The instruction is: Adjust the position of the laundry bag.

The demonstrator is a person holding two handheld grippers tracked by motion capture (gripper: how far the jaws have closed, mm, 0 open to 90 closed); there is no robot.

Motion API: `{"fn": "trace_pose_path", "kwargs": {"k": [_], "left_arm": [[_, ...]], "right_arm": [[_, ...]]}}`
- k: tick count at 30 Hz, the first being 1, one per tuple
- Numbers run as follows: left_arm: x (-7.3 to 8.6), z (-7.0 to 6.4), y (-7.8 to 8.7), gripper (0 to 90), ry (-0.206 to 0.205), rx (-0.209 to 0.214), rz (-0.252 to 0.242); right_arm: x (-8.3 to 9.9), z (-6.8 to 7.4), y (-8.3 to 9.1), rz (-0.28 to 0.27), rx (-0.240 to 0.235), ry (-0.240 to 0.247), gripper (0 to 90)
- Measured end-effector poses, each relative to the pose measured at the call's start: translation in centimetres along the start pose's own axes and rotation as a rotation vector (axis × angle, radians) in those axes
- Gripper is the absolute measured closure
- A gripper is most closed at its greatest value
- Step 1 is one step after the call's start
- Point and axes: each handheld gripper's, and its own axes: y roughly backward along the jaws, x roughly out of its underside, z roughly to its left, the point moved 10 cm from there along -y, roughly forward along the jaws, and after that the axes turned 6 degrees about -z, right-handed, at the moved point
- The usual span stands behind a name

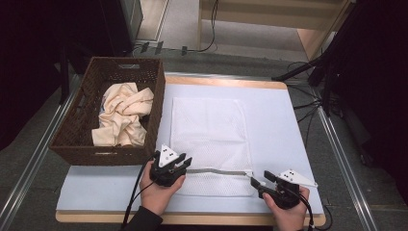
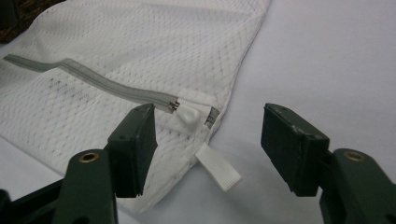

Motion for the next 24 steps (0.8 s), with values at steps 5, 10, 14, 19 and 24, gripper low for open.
{"fn": "trace_pose_path", "kwargs": {"k": [5,10,14,19,24], "left_arm": [[0.7,-2.4,-1.1,69.3,-0.026,0.060,0.023],[0.8,-4.5,-1.8,67.5,-0.060,0.112,0.032],[0.4,-6.1,-2.3,65.8,-0.081,0.153,0.028],[0.7,-7.8,-3.0,64.1,-0.096,0.206,0.043],[1.1,-9.1,-3.1,61.9,-0.115,0.263,0.039]], "right_arm": [[0.1,0.4,0.4,-0.002,-0.004,-0.003,34.4],[0.1,0.4,0.2,0.001,0.000,0.000,33.9],[0.2,0.4,0.2,0.003,0.000,-0.001,33.8],[0.3,0.2,0.4,0.005,0.002,-0.011,34.4],[0.3,0.6,0.2,0.009,-0.005,-0.010,34.4]]}}
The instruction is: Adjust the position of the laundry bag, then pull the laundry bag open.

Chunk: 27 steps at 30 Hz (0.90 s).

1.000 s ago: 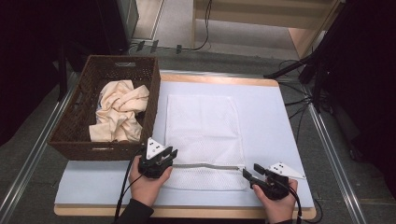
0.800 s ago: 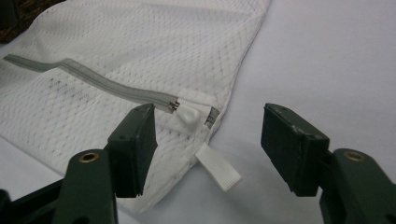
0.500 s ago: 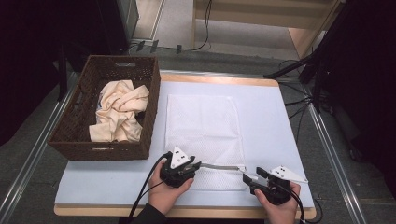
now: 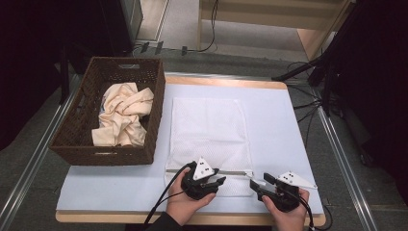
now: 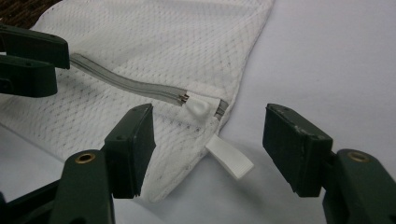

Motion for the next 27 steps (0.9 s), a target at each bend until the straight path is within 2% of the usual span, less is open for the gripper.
{"fn": "trace_pose_path", "kwargs": {"k": [4,7,10,15,17,21,22,27], "left_arm": [[-0.1,-0.5,-0.2,59.7,0.001,0.011,-0.016],[0.0,-1.0,-0.3,58.4,-0.008,0.021,-0.009],[0.1,-1.2,-0.5,57.9,-0.019,0.022,-0.008],[0.1,-1.3,-0.7,56.8,-0.012,0.035,-0.011],[0.2,-1.4,-0.9,56.1,0.005,0.069,-0.006],[0.2,-1.2,-0.9,55.4,0.013,0.068,-0.010],[0.1,-1.2,-1.0,55.1,0.027,0.070,-0.018],[-0.2,-1.8,-1.4,54.1,0.019,0.070,-0.024]], "right_arm": [[0.0,0.2,0.0,-0.001,-0.006,-0.001,37.9],[0.1,0.3,0.2,-0.002,-0.003,-0.001,38.6],[0.2,0.3,0.4,-0.004,0.010,0.010,38.8],[0.5,0.1,0.6,-0.002,0.031,0.025,38.7],[0.7,0.1,0.6,-0.001,0.030,0.022,39.5],[1.1,0.4,0.3,0.012,0.012,0.033,40.0],[1.1,0.4,0.3,0.011,0.013,0.034,40.0],[0.8,0.5,0.5,-0.001,-0.007,0.009,45.2]]}}
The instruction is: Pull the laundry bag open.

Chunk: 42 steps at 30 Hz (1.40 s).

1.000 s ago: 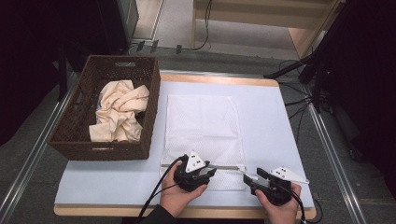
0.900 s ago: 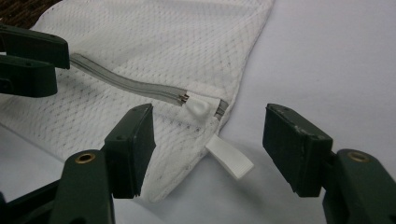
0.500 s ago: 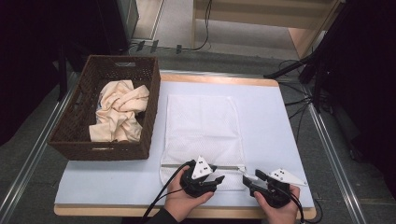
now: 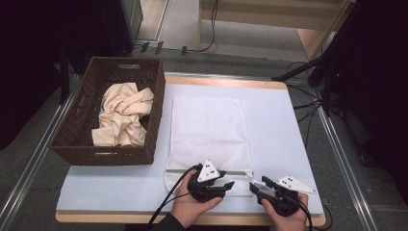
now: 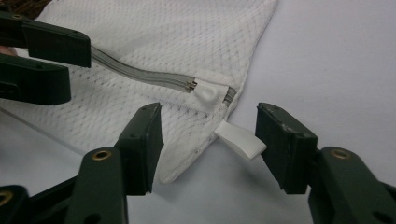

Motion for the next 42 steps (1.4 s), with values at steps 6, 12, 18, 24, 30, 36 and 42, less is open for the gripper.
{"fn": "trace_pose_path", "kwargs": {"k": [6,12,18,24,30,36,42], "left_arm": [[-0.3,-0.3,-0.9,57.0,0.001,-0.021,0.008],[-0.4,0.2,-1.8,58.3,0.003,-0.036,0.022],[0.2,0.5,-2.4,59.6,0.007,-0.045,0.039],[-0.1,-0.3,-3.4,66.0,0.006,-0.032,0.047],[0.0,-0.1,-4.4,67.6,0.008,-0.051,0.099],[0.4,0.2,-4.6,71.2,0.028,-0.043,0.126],[0.4,0.2,-4.9,75.8,0.021,-0.039,0.130]], "right_arm": [[0.3,0.4,-0.4,0.030,-0.023,-0.002,50.9],[0.8,0.4,-0.9,0.054,0.004,0.018,55.0],[1.0,0.9,-1.1,0.033,0.021,0.069,70.2],[0.9,0.4,-1.3,0.021,-0.002,0.019,88.3],[0.4,0.7,-1.4,0.005,-0.043,-0.003,87.7],[0.1,-0.2,-1.9,-0.007,0.099,-0.008,56.9],[0.3,-0.1,-2.1,0.015,0.095,0.006,83.6]]}}
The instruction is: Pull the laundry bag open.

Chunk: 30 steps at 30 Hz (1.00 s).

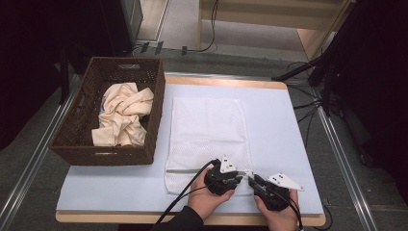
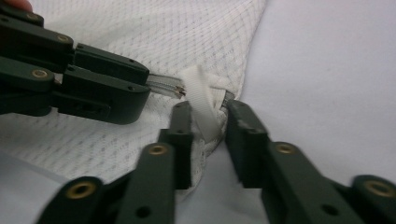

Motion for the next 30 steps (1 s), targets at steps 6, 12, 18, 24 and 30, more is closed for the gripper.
{"fn": "trace_pose_path", "kwargs": {"k": [6,12,18,24,30], "left_arm": [[0.0,-0.1,0.0,73.0,0.004,0.020,0.009],[-0.1,-0.2,-0.1,70.7,0.025,0.046,0.002],[-0.4,0.0,0.0,76.1,0.082,0.067,-0.006],[-0.6,0.3,0.4,86.9,0.180,0.111,-0.011],[-0.5,0.6,0.8,87.8,0.208,0.113,0.002]], "right_arm": [[-0.5,0.0,0.4,-0.035,-0.201,-0.208,90.0],[-1.9,1.9,1.2,-0.138,-0.312,-0.143,90.0],[-1.8,1.4,1.3,-0.141,-0.285,-0.129,90.0],[-1.4,1.5,1.2,-0.128,-0.250,-0.083,90.0],[-1.6,0.6,1.3,-0.125,-0.150,-0.056,90.0]]}}
